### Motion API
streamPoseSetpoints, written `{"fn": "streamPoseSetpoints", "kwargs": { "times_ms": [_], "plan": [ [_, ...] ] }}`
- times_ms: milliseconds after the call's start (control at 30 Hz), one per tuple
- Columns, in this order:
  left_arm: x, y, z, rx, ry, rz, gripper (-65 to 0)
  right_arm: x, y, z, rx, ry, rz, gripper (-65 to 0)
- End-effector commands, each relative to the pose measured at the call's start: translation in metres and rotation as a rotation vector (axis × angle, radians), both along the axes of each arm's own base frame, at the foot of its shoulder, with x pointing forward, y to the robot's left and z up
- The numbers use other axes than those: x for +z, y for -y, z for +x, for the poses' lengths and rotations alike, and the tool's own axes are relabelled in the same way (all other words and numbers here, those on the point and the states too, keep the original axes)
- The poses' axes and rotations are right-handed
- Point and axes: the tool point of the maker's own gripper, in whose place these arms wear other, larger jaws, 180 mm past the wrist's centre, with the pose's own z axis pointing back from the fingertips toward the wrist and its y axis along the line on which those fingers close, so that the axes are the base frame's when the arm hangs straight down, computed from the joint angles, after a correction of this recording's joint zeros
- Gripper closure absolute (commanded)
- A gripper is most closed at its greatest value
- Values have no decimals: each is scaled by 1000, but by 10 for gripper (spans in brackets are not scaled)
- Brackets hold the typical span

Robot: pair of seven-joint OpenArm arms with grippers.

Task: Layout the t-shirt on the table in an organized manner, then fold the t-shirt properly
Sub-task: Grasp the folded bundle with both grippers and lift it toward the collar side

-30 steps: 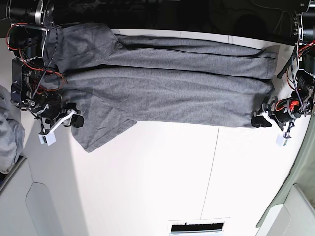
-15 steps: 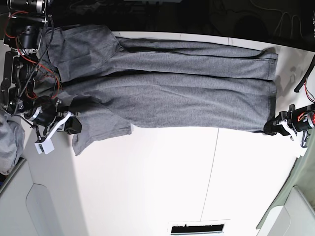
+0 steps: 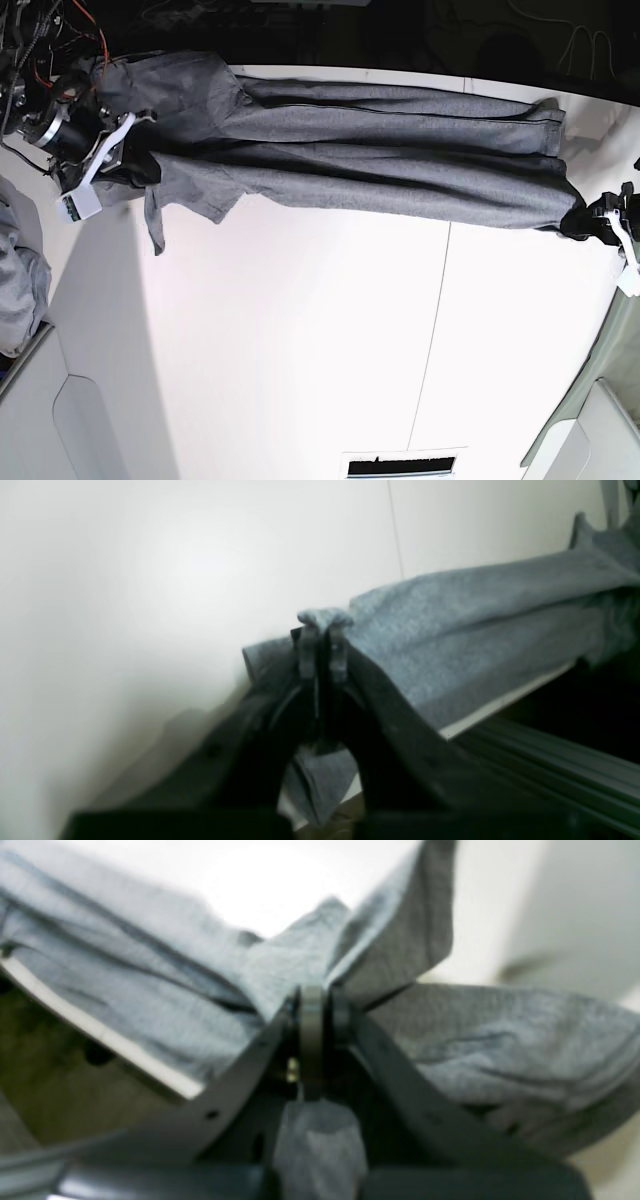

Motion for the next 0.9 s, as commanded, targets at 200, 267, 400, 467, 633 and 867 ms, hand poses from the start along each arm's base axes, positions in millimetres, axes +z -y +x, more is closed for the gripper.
{"fn": "streamPoseSetpoints", "kwargs": {
  "times_ms": [200, 267, 400, 467, 633, 867],
  "plan": [
    [13, -7, 2, -18, 2, 15, 0, 15, -15, -39, 58, 7, 2, 0],
    [8, -7, -5, -22, -21, 17, 0, 10, -14, -48, 58, -18, -5, 0],
    [-7, -6, -23, -21, -69, 12, -35, -1, -8, -61, 59, -58, -55, 0],
    [-12, -4, -28, -11, -70, 4, -155, -3, -5, -60, 56, -61, -71, -101],
    [-17, -6, -34, 7, -65, 0, -258, 1, -6, -55, 47, -37, -63, -347],
    [1, -26, -24, 80, 3, 2, -258, 29, -16, -35, 63, 67, -40, -346]
  ]
}}
